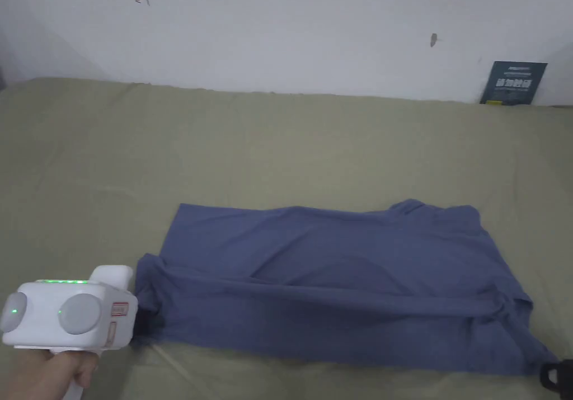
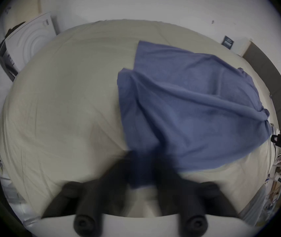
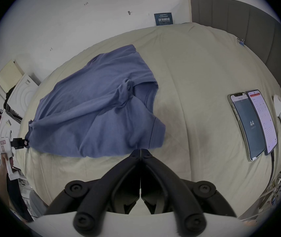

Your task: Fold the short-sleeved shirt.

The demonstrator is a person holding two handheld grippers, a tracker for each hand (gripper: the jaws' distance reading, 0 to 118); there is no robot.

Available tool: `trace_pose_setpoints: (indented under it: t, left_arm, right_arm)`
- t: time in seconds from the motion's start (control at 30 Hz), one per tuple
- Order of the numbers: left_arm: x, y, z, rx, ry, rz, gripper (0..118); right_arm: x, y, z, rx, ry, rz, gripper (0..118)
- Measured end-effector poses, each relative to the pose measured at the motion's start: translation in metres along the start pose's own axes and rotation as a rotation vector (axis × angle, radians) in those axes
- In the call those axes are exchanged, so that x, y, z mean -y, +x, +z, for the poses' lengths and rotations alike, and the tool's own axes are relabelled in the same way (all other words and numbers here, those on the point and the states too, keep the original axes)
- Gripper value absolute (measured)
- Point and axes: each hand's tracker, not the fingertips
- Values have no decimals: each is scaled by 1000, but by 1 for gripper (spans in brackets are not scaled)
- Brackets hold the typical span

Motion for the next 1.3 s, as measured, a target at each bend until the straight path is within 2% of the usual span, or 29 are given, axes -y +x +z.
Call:
trace_pose_setpoints:
  t: [0.07, 0.1, 0.17, 0.3, 0.37, 0.4, 0.43, 0.47, 0.5, 0.53, 0.67, 0.73, 0.87, 1.1, 1.3]
  left_arm:
    - [2, 3, 4, -2, 15, -18, 3]
    - [3, 4, 5, -3, 16, -17, 3]
    - [5, 7, 7, -5, 18, -17, 3]
    - [-22, -17, -15, 2, 27, 12, 3]
    - [-9, -8, -5, 6, 29, 18, 3]
    - [-10, -8, -4, 5, 38, 16, 3]
    - [-12, -9, -4, 4, 36, 16, 3]
    - [-9, -14, -6, 4, 34, 17, 3]
    - [-9, -16, -6, 3, 33, 20, 3]
    - [-10, -16, -5, 2, 30, 19, 3]
    - [-6, -13, 3, -9, 33, 5, 3]
    - [-6, -10, 9, -8, 36, 11, 3]
    - [-4, -6, 22, -2, 49, 10, 3]
    - [13, -13, 37, -9, 42, -5, 3]
    - [68, -18, 66, -10, 32, 2, 3]
  right_arm:
    - [-4, 2, 2, -9, 8, -15, 89]
    - [-7, 0, 0, -18, 3, -28, 117]
    - [-9, 0, -7, -43, -42, -30, 117]
    - [-20, -9, -23, 6, -51, 12, 117]
    - [-26, -7, -40, 24, -67, 25, 117]
    - [-29, -7, -48, 21, -89, 20, 116]
    - [-30, -6, -51, 7, -85, 14, 105]
    - [-32, -7, -54, 7, -77, 9, 78]
    - [-31, -19, -43, 28, -75, 17, 36]
    - [-29, -24, -40, 35, -68, 33, 12]
    - [-24, -25, -30, 26, -45, 102, 11]
    - [-21, -19, -23, 23, -40, 94, 11]
    - [-18, -16, 5, -25, -13, 22, 11]
    - [0, -13, 30, -39, -9, 21, 11]
    - [49, -1, 55, -67, -43, -10, 11]
